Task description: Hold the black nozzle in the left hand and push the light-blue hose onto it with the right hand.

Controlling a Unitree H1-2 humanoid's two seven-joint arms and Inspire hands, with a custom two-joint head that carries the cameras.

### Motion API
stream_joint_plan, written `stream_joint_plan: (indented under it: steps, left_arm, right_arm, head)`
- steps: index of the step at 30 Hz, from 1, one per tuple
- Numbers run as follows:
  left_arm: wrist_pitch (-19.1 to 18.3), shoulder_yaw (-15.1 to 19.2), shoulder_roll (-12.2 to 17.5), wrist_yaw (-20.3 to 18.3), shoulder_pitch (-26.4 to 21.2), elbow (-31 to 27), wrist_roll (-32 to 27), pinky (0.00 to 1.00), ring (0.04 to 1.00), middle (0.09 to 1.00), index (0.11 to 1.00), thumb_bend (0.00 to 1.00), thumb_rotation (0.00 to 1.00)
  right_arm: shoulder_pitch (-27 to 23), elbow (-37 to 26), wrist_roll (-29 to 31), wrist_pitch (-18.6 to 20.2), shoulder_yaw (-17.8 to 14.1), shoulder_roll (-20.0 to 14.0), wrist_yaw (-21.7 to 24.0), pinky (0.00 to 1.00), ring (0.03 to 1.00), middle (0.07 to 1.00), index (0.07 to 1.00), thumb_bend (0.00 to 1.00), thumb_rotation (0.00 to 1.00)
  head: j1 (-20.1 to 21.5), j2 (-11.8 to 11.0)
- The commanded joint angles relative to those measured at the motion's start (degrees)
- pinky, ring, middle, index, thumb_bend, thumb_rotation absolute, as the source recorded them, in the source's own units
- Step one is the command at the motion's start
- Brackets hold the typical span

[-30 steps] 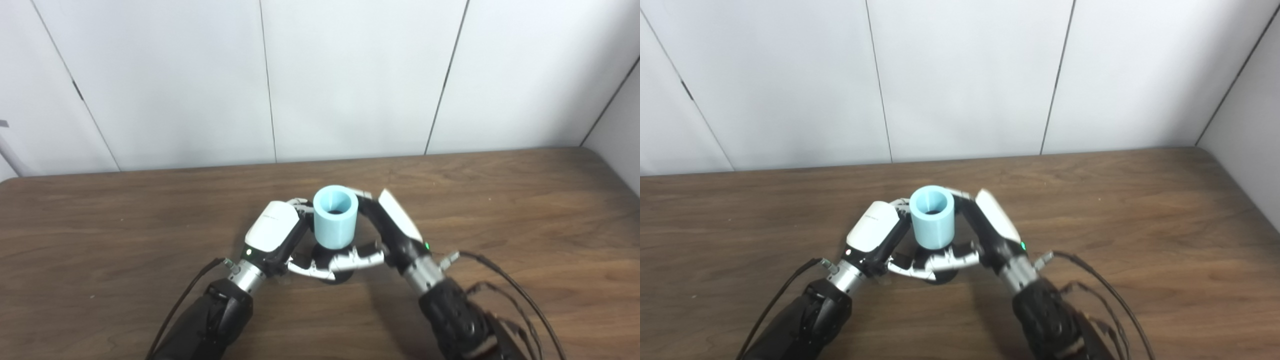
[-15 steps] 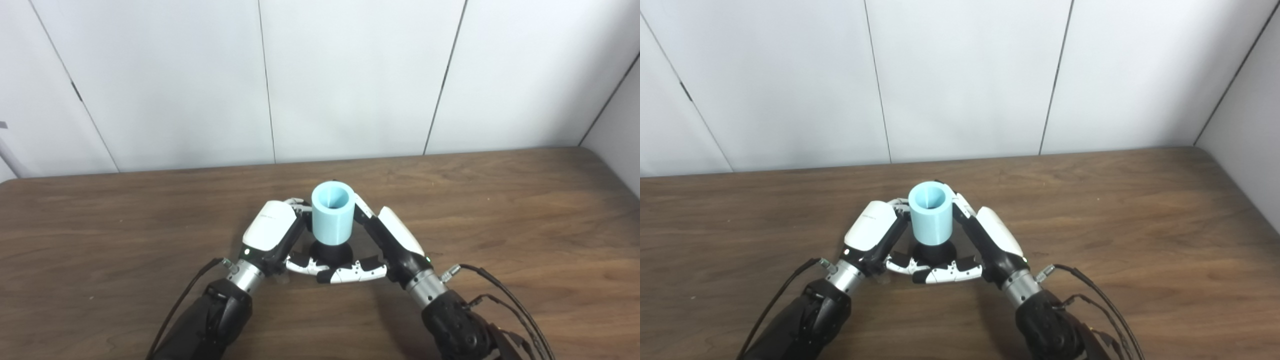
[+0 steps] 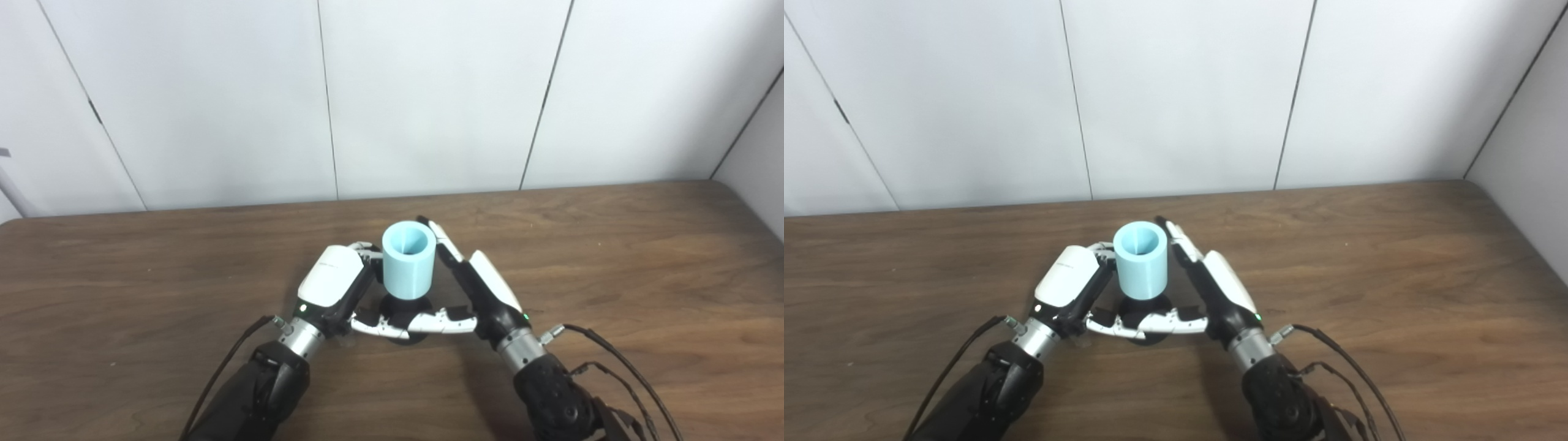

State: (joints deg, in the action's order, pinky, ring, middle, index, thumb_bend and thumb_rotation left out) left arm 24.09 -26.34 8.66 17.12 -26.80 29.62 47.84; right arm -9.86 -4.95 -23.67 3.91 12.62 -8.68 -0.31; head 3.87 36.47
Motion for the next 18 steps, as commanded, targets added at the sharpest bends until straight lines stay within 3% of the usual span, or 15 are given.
stream_joint_plan:
  steps: [1,8,13,18]
  left_arm:
    - [-1.33,-3.96,-1.32,0.32,14.27,10.62,-0.04,0.76,0.513,0.449,0.480,0.50,0.00]
    - [-1.01,-4.00,-1.21,0.23,14.24,10.71,-0.15,0.76,0.511,0.446,0.482,0.50,0.00]
    - [-1.36,-3.92,-1.08,-0.30,14.54,9.58,-0.30,0.75,0.512,0.446,0.486,0.50,0.00]
    - [-1.71,-3.91,-1.18,-0.75,14.54,9.39,-0.39,0.76,0.511,0.445,0.487,0.50,0.00]
  right_arm:
    - [-2.78,-1.69,1.25,-3.34,-3.03,0.44,-2.98,0.97,1.000,1.000,1.000,1.00,0.60]
    - [-3.70,1.91,2.62,-6.68,-5.94,0.35,-4.21,0.96,1.000,1.000,1.000,1.00,0.62]
    - [-4.47,4.20,2.80,-11.59,-7.01,-0.56,-6.29,1.00,1.000,1.000,1.000,1.00,0.65]
    - [-4.08,-3.69,-3.93,-10.96,-6.32,-1.39,-7.78,1.00,1.000,1.000,1.000,1.00,0.77]
  head:
    - [0.04,0.05]
    - [0.09,0.11]
    - [0.19,0.19]
    - [0.29,0.33]
